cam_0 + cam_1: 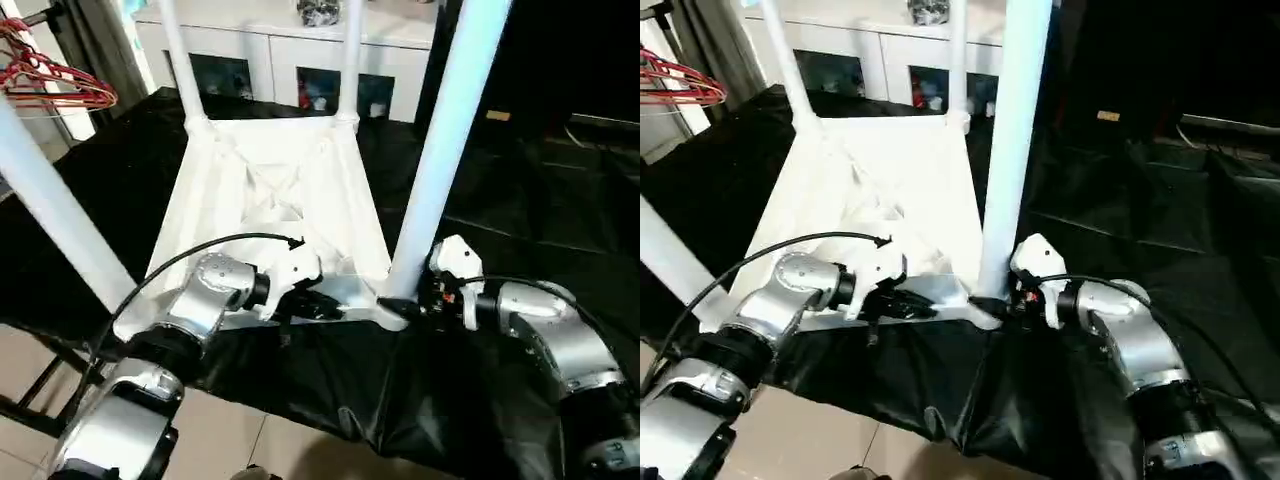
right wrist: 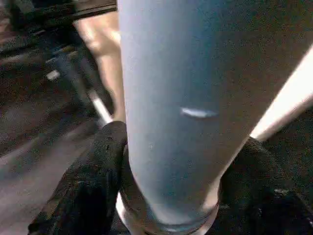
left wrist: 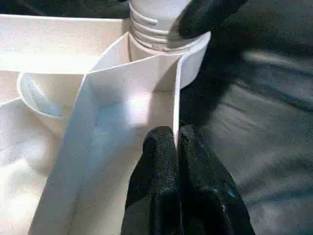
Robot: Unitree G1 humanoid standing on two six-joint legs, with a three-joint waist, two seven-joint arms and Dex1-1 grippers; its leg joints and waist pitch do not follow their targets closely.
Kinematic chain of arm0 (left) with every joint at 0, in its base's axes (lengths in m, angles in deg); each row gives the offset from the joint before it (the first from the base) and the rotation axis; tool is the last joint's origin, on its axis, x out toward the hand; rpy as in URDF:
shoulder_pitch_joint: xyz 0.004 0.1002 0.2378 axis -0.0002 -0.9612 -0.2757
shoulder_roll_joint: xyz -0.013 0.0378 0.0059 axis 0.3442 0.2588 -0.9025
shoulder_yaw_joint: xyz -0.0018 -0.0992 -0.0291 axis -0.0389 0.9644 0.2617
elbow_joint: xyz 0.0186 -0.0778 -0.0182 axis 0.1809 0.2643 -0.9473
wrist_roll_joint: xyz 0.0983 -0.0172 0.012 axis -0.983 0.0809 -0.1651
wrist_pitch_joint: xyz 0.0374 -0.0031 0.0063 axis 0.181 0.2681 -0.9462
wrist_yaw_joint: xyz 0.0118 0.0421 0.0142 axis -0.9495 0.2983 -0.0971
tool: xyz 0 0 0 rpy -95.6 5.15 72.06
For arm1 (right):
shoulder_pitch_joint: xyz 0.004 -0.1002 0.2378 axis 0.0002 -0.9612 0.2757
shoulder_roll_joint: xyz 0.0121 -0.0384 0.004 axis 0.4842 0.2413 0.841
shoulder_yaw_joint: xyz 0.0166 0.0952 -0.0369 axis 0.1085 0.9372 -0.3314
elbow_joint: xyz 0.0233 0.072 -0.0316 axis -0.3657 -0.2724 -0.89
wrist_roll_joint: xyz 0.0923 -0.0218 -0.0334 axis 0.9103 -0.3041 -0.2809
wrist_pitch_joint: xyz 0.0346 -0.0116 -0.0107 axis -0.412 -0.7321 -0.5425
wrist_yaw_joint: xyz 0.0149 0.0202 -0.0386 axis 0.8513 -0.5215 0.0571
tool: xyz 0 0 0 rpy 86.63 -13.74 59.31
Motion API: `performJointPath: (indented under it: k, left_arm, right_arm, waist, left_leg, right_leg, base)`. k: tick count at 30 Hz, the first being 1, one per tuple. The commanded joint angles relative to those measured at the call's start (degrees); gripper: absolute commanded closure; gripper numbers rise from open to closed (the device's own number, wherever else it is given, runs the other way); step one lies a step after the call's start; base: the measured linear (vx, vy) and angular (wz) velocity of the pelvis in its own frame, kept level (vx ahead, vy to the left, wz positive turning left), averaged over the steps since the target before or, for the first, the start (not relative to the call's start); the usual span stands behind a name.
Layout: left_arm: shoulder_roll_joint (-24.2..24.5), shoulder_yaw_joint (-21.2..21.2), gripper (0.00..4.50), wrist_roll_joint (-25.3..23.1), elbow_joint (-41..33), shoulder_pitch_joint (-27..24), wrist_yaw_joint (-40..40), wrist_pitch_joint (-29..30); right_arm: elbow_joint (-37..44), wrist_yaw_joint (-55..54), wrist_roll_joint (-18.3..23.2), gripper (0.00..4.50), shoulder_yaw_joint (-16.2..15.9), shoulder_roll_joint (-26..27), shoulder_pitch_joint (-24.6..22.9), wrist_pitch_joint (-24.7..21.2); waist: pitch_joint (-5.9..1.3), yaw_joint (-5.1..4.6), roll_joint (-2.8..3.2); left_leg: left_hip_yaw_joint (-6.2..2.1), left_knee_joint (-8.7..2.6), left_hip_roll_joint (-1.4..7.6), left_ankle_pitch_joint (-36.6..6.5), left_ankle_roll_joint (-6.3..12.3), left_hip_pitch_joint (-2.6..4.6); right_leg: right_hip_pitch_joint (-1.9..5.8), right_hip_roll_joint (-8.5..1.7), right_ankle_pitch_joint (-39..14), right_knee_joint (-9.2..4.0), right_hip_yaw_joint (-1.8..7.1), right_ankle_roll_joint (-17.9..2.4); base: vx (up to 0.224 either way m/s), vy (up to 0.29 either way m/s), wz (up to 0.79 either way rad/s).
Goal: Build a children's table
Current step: Rotate leg to tighten
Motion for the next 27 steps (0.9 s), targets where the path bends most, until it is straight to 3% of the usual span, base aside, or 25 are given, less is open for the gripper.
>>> performJointPath:
  k: [1,2,5,9,11,12,14,15,18,21,24,27]
  left_arm:
    - [-2.61,1.80,4.50,-0.99,1.71,2.10,9.20,1.79]
    - [-4.03,2.00,4.50,-1.41,2.59,2.72,12.25,2.49]
    - [-6.86,2.24,4.50,-1.87,3.92,3.96,16.96,3.77]
    - [-10.51,2.04,4.50,-2.49,4.91,5.53,20.82,4.69]
    - [-12.10,1.40,4.50,-2.67,4.94,6.08,20.79,4.18]
    - [-12.10,1.40,4.50,-2.67,4.94,6.08,20.79,4.18]
    - [-12.56,1.23,4.50,-2.56,4.93,6.17,19.79,4.00]
    - [-12.57,1.22,4.50,-2.55,4.92,6.17,19.73,4.00]
    - [-11.22,1.32,4.50,-2.01,4.17,5.53,17.02,3.96]
    - [-9.37,1.40,4.50,-1.54,3.11,4.72,14.41,4.02]
    - [-8.26,1.43,4.50,-1.21,2.44,4.27,12.65,3.88]
    - [-6.57,1.62,4.50,-0.88,1.82,3.75,9.73,2.34]
  right_arm:
    - [-3.55,-6.16,-0.96,1.96,-0.88,3.84,-0.14,-1.98]
    - [-5.15,-10.35,-1.38,1.96,-0.02,5.96,0.35,-2.55]
    - [-7.41,-16.92,-2.23,1.96,0.78,9.59,1.31,-3.44]
    - [-11.12,-26.28,-3.73,1.96,1.94,14.36,3.83,-4.88]
    - [-13.32,-29.39,-3.55,1.96,2.99,16.99,5.76,-4.38]
    - [-13.32,-29.39,-3.55,1.96,2.99,16.99,5.76,-4.38]
    - [-13.97,-28.55,-2.99,1.96,3.45,18.11,6.67,-3.09]
    - [-13.98,-28.44,-2.93,1.40,3.47,18.16,6.71,-3.04]
    - [-12.92,-25.84,-2.82,1.20,3.31,17.13,6.71,-2.68]
    - [-11.89,-24.75,-3.89,0.82,2.87,14.53,6.64,-1.48]
    - [-11.08,-22.41,-3.71,0.74,2.54,12.72,6.50,-1.59]
    - [-9.75,-15.41,-4.09,0.74,0.97,9.12,5.78,-1.07]
  waist:
    - [-2.82,-0.41,-1.00]
    - [-2.72,-0.73,-0.99]
    - [-2.71,-1.16,-0.89]
    - [-2.75,-1.73,-0.91]
    - [-2.87,-2.03,-0.47]
    - [-2.90,-2.15,-0.42]
    - [-3.03,-2.19,-0.54]
    - [-3.06,-2.15,-0.51]
    - [-3.08,-2.05,-0.60]
    - [-3.10,-2.09,-0.68]
    - [-3.15,-1.99,-0.59]
    - [-3.55,-1.66,-0.59]
  left_leg:
    - [-2.17,-4.14,3.65,-15.72,1.18,1.13]
    - [-2.37,-4.29,3.54,-17.60,0.50,1.39]
    - [-2.57,-4.44,3.52,-18.94,-0.39,1.50]
    - [-2.56,-4.48,3.33,-19.24,-0.06,1.45]
    - [-2.58,-4.50,3.39,-18.87,0.02,1.36]
    - [-2.51,-4.47,3.41,-19.01,-0.03,1.39]
    - [-2.51,-4.54,3.49,-18.47,0.06,1.21]
    - [-2.47,-4.53,3.54,-18.23,0.22,1.23]
    - [-2.29,-4.45,3.47,-16.97,1.21,1.02]
    - [-2.29,-4.46,3.51,-16.63,1.35,1.00]
    - [-2.16,-4.40,3.52,-15.60,1.72,0.97]
    - [-2.01,-3.98,3.58,-11.49,3.42,0.54]
  right_leg:
    - [1.63,-5.91,-23.51,-5.96,3.06,-9.78]
    - [1.58,-5.93,-26.69,-6.41,2.91,-8.84]
    - [1.44,-6.02,-28.47,-6.65,2.95,-7.85]
    - [1.36,-5.90,-27.31,-6.80,3.08,-7.62]
    - [1.40,-5.89,-25.45,-6.67,3.14,-8.15]
    - [1.21,-5.90,-24.91,-6.68,3.22,-8.50]
    - [1.53,-5.84,-21.88,-6.33,3.23,-9.25]
    - [1.55,-5.86,-20.87,-6.24,3.29,-9.50]
    - [1.86,-5.96,-18.30,-6.01,3.34,-10.49]
    - [1.91,-5.92,-18.91,-5.97,3.29,-10.45]
    - [1.96,-5.85,-17.31,-5.87,3.37,-10.89]
    - [2.48,-5.79,-10.21,-5.06,3.34,-12.33]
  base:
    - [0.000,0.000,0.00]
    - [0.000,0.000,0.00]
    - [0.000,0.000,0.00]
    - [0.000,0.000,0.00]
    - [0.000,0.000,0.00]
    - [0.000,0.000,0.00]
    - [0.000,0.000,0.00]
    - [0.000,0.000,0.00]
    - [0.000,0.000,0.00]
    - [0.000,0.000,0.00]
    - [0.000,0.000,0.00]
    - [0.000,0.000,0.00]
